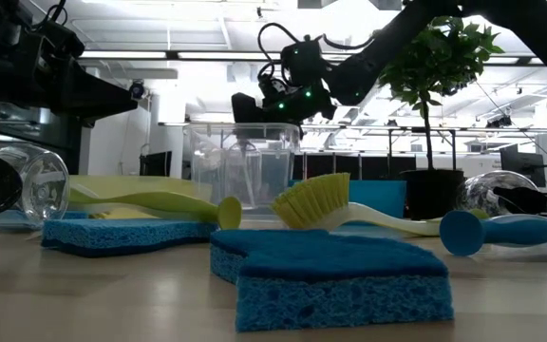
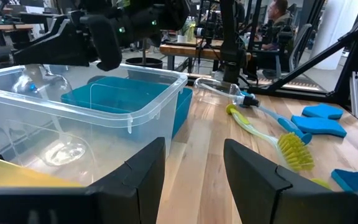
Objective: Pick & Place Kitchen Sink Supplies
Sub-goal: Put the transparent dishwashing bottle into the transparent bin
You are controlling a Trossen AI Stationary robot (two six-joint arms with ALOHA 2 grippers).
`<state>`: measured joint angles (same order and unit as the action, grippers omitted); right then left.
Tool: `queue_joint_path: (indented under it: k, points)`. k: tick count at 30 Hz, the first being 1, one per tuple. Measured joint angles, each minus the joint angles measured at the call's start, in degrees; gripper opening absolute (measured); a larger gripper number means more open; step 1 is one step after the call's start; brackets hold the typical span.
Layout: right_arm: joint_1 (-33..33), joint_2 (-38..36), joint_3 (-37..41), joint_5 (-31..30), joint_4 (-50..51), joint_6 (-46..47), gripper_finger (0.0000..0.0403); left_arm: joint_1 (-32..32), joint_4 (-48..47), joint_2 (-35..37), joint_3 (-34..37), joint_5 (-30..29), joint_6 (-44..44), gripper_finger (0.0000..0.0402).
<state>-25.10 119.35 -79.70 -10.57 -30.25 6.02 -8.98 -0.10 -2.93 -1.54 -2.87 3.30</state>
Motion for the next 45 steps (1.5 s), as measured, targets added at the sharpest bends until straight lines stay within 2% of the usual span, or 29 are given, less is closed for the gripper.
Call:
queue_joint_path:
  k: [18,28,35,45]
  points:
    - [0.0,0.0,0.0,0.2,1.5,0.0,0.0141,0.0,0.0,0.0,0.0,0.0,0.0,0.0160]
    - [0.0,-0.1,0.0,0.2,1.4,-0.2,0.0211,0.0,0.0,0.0,0.0,0.1,0.0,0.0160]
    - [-0.1,-0.8,0.0,-1.1,2.1,-3.6,0.0217,0.0,0.0,0.0,0.0,0.1,0.0,0.0160]
    - [0.0,-5.5,-0.1,-0.4,6.4,-5.0,0.0218,0.0,0.0,0.0,0.0,0.0,0.0,0.0160]
